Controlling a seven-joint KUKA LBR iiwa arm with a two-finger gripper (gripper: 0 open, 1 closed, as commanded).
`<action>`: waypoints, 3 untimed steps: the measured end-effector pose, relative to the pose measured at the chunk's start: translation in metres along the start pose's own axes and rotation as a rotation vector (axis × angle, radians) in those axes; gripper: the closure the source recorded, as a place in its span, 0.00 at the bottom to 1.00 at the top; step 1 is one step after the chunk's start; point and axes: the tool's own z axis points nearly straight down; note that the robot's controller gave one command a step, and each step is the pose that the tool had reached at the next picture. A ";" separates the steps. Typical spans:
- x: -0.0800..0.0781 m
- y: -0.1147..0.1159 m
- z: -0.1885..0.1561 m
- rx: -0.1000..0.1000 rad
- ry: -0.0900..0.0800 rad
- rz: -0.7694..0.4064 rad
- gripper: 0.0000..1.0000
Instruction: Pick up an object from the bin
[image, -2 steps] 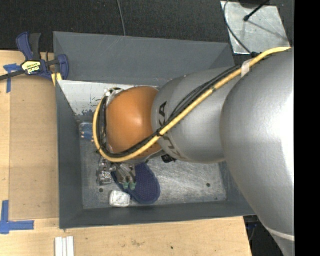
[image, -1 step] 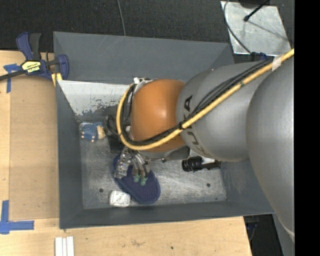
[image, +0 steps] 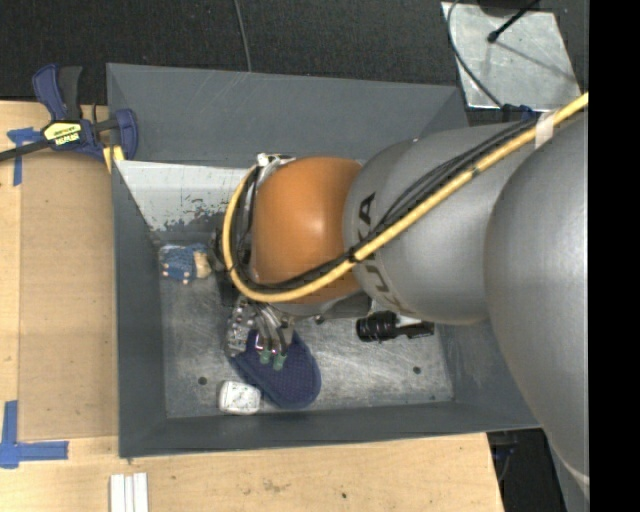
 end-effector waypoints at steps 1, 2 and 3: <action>0.001 -0.003 -0.001 0.002 0.002 -0.002 1.00; -0.004 -0.001 0.054 0.006 0.006 0.171 1.00; -0.004 -0.003 0.047 0.003 0.003 0.185 1.00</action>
Offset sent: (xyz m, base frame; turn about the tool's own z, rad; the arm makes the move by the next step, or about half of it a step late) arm -0.0025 -0.0023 0.0009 -0.0010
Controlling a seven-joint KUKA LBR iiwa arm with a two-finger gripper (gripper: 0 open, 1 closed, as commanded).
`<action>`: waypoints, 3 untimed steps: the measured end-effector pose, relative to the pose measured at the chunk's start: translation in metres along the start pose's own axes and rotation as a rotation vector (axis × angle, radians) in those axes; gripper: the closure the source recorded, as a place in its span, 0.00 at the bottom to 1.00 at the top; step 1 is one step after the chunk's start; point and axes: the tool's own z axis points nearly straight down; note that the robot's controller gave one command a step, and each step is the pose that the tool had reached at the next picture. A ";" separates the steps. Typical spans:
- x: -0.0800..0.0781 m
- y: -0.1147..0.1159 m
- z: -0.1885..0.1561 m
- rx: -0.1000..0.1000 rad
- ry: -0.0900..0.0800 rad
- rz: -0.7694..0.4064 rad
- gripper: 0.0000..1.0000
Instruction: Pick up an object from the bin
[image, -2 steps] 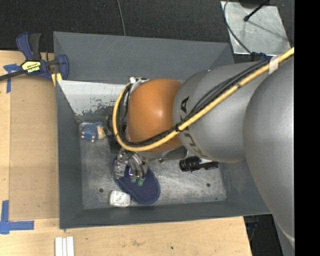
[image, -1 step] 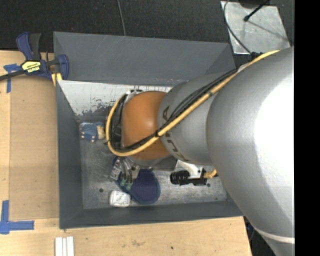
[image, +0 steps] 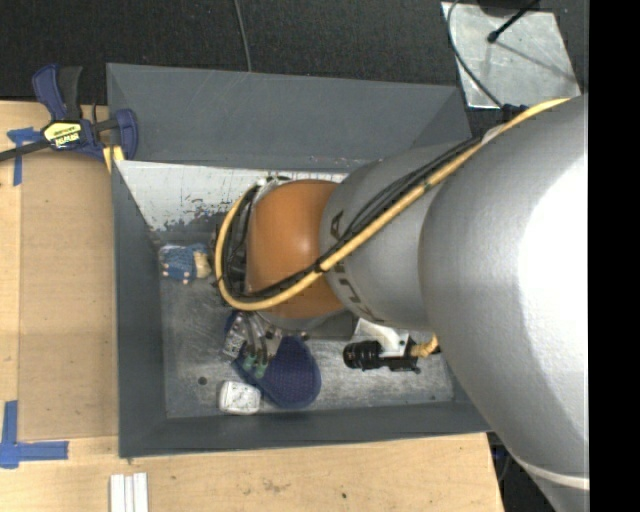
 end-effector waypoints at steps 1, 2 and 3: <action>0.000 0.000 0.000 0.000 0.000 0.001 0.00; -0.094 -0.032 0.041 0.004 0.003 -0.028 0.00; -0.092 -0.028 0.038 0.001 -0.002 -0.032 1.00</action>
Offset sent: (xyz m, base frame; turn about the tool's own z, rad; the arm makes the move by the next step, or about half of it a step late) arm 0.0000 0.0000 0.0000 0.0000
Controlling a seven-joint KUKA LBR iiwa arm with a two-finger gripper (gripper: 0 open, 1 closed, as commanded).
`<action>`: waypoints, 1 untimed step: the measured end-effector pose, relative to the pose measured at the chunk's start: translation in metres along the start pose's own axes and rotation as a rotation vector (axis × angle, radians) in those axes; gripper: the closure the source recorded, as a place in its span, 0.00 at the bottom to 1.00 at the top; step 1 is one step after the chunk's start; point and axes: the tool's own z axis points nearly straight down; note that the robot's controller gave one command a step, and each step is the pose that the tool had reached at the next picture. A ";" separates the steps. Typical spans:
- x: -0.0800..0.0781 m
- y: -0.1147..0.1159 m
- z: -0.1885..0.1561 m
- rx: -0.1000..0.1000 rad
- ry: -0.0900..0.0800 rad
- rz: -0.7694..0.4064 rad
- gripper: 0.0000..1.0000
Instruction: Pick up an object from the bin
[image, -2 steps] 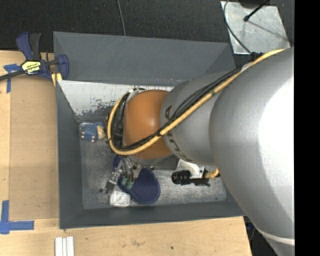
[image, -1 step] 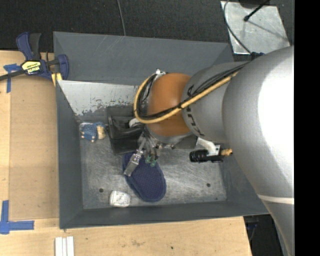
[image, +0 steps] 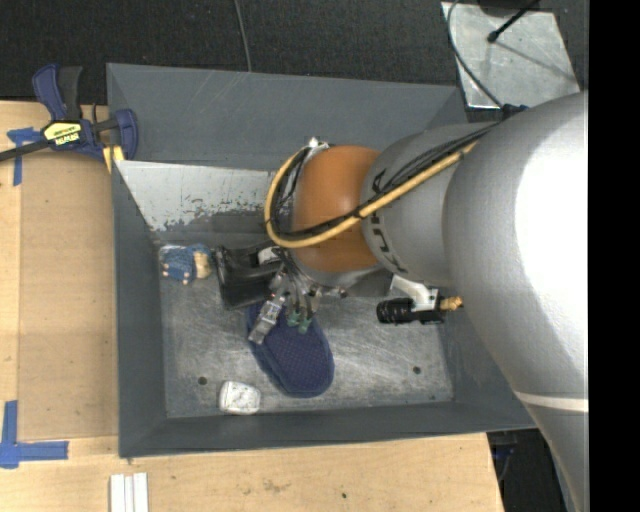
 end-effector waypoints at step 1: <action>-0.007 0.004 -0.184 -0.007 -0.006 -0.003 1.00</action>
Offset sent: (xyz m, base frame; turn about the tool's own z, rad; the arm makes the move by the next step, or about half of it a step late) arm 0.0054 0.0013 0.1783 -0.0009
